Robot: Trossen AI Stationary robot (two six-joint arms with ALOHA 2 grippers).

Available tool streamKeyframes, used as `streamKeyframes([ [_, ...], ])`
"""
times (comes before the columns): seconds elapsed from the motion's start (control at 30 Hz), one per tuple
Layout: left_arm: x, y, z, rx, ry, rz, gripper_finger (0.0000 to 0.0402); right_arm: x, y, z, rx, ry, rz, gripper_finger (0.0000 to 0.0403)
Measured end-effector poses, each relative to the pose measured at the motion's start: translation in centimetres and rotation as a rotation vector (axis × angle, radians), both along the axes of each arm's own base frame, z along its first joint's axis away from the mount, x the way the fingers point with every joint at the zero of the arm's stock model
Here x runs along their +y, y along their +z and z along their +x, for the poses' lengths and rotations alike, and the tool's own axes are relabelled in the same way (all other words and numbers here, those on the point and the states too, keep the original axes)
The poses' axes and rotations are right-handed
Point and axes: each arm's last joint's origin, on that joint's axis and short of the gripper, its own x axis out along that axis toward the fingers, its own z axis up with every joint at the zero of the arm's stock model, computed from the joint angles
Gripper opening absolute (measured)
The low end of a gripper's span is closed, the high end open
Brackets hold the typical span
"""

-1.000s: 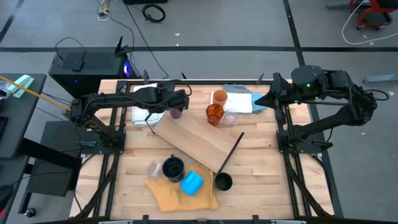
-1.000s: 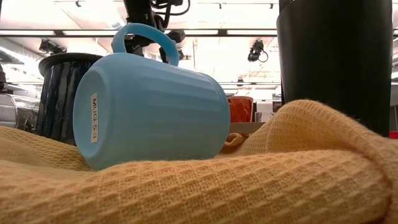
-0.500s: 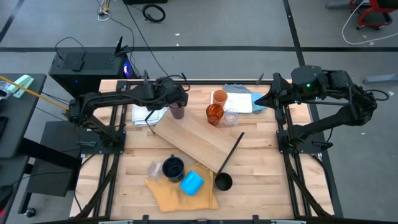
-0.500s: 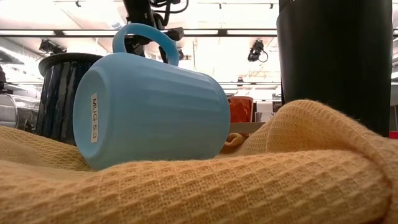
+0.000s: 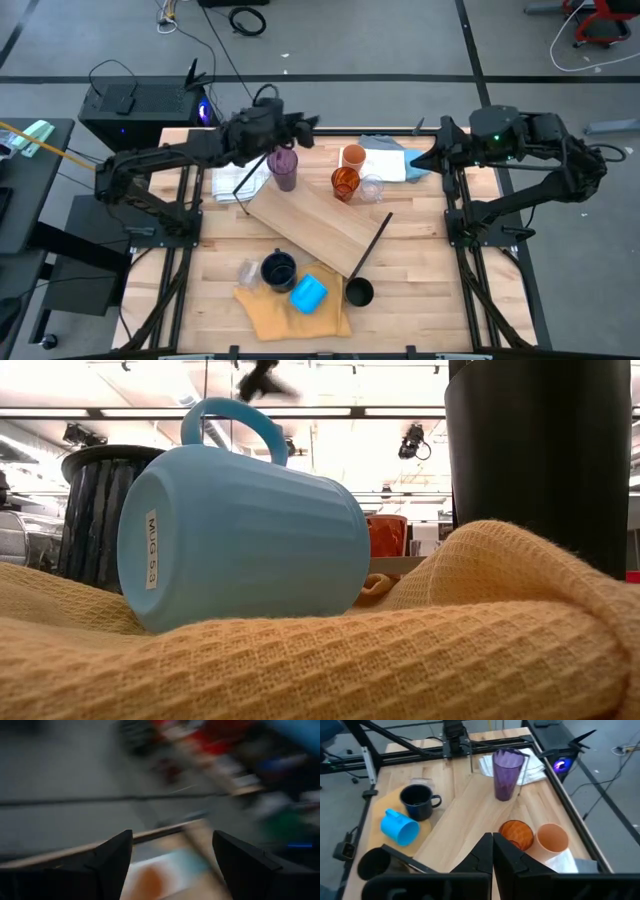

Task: Stack small to large cups/mugs on shelf
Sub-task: Put the orange cup on the shelf

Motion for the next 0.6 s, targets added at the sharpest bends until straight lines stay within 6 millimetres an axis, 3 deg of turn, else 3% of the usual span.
streamKeyframes([
  [0.17,-4.2,2.9,1.2,-0.268,-0.233,0.121,0.0284,-0.1,0.0,-0.1,-0.002,-0.019,-0.012,0.0011],
  [0.4,-8.9,1.7,2.1,-0.190,-0.355,0.094,0.0283,-0.1,-0.1,0.6,0.008,-0.024,-0.005,0.0012],
  [0.6,-10.2,0.8,2.9,-0.163,-0.374,0.090,0.0283,-0.2,-0.5,2.6,0.024,-0.014,-0.017,0.0012],
])
